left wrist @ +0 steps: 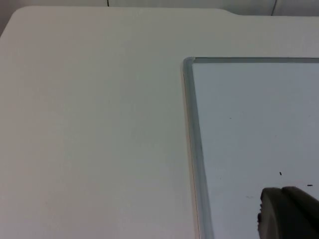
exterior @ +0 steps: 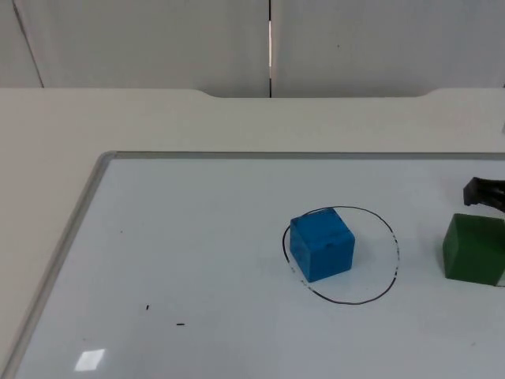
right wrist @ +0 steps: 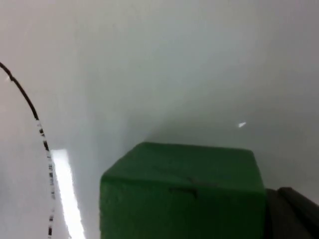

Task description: Push the two cubes into the marked area.

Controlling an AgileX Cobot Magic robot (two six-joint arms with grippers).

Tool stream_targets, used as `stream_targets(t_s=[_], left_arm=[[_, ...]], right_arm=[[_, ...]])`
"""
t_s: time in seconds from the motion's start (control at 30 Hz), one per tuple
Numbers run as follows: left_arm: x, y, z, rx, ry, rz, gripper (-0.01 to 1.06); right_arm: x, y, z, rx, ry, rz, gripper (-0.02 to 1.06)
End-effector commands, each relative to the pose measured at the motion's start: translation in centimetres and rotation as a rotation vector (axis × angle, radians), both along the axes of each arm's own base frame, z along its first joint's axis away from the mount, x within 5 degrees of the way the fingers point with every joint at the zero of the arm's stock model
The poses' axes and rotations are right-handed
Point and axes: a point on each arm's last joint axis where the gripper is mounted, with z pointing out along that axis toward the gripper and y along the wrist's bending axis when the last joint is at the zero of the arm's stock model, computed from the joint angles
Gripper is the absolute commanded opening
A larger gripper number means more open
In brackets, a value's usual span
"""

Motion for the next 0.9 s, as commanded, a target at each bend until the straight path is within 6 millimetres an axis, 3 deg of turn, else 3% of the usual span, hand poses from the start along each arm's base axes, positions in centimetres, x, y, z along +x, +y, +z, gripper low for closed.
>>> stream_targets(t_s=[0.0,0.27,0.6,0.87], left_arm=[[0.1,0.0,0.0,-0.005,-0.010,0.001,0.00],[0.1,0.0,0.0,-0.005,-0.010,0.001,0.00],[0.1,0.0,0.0,-0.005,-0.010,0.001,0.00],[0.1,0.0,0.0,-0.005,-0.010,0.001,0.00]], right_arm=[[0.1,0.2,0.1,0.004,-0.010,0.004,0.00],[-0.3,0.2,0.0,-0.011,0.033,0.045,0.00],[0.1,2.2,0.2,0.001,-0.053,0.069,0.00],[0.0,2.3,0.2,0.004,-0.050,0.063,0.00]])
